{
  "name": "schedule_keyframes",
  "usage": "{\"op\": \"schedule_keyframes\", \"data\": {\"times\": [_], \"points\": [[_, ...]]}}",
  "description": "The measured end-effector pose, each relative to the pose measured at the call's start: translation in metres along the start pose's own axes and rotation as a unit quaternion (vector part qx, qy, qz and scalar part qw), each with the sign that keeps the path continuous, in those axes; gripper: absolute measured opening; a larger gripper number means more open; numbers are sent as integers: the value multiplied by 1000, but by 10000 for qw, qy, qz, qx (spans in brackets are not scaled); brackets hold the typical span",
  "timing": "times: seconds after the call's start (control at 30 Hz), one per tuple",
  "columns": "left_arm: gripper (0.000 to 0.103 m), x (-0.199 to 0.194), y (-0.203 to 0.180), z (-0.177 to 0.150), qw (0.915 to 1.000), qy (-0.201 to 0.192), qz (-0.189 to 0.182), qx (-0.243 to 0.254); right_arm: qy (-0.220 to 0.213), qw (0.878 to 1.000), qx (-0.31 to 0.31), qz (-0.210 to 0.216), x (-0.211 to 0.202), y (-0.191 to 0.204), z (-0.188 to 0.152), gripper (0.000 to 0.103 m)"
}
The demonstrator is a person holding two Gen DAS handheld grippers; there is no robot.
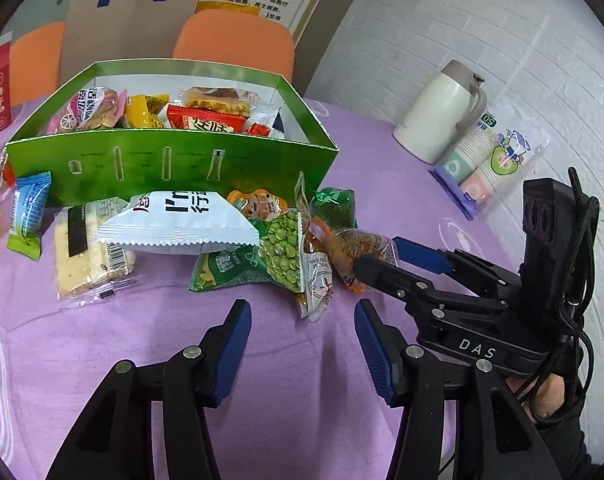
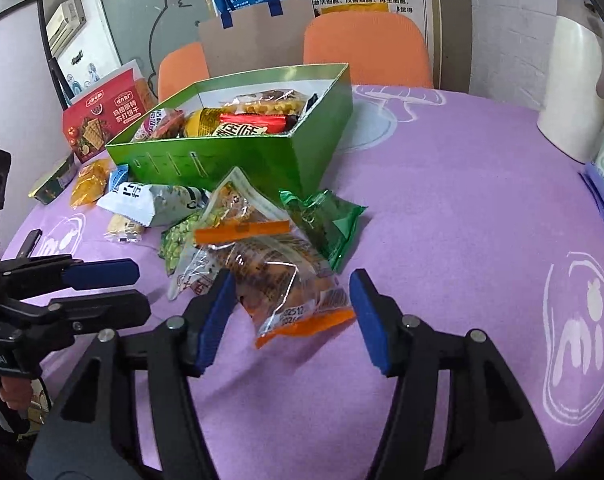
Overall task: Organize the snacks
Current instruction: 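Grasp the orange-edged clear packet with right tool while left tool grasps a clear labelled packet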
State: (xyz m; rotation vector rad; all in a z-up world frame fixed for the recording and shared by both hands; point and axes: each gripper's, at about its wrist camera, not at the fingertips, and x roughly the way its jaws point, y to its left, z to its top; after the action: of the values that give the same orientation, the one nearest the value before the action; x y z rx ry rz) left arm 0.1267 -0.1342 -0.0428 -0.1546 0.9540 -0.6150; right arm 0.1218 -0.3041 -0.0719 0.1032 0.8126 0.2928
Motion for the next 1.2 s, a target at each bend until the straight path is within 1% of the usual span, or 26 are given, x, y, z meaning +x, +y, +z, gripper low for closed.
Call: {"op": "schedule_keyframes", "data": {"times": [0.03,0.07,0.1,0.13,0.27,0.37,0.53,0.77,0.83,0.87,0.9,0.97,1.07,1.13,1.2], "points": [[51,0,1,0,10000,3,-8,-3,56,10000,45,4,1,-1,-1,43],[49,1,1,1,10000,15,-23,-4,8,10000,88,21,-3,-2,-2,40],[48,2,0,1,10000,32,-43,0,-25,9999,127,41,-7,-3,-5,33],[46,5,-1,2,10000,53,-61,10,-42,9998,168,89,-11,-4,-7,23],[45,16,-7,3,9998,152,-135,20,-121,9990,398,175,-36,-10,-23,22],[45,23,-13,5,9994,186,-288,-23,-131,9991,404,29,-49,-12,-34,22],[45,32,-19,7,9996,187,-188,24,-183,9989,429,-22,-59,-11,-40,22],[45,43,-2,8,9983,286,-212,-460,-176,9985,520,-43,-61,-11,-48,22],[45,44,0,9,9980,243,-255,-529,-172,9984,529,-54,-61,-10,-50,25],[43,44,0,9,9979,261,-297,-520,-176,9984,532,-58,-61,-9,-51,33],[27,45,-1,9,9978,272,-332,-496,-176,9984,527,-61,-62,-8,-51,45],[27,44,-3,7,9981,295,-344,-413,-228,9985,495,-66,-63,-5,-53,53],[26,39,-5,3,9983,297,-378,-319,-198,9986,496,-34,-61,-4,-53,53],[26,29,-1,-3,9984,286,-413,-262,-168,9986,498,8,-60,-3,-53,53],[26,14,3,-10,9989,252,-372,-147,-147,9989,448,51,-59,0,-53,53]]}}
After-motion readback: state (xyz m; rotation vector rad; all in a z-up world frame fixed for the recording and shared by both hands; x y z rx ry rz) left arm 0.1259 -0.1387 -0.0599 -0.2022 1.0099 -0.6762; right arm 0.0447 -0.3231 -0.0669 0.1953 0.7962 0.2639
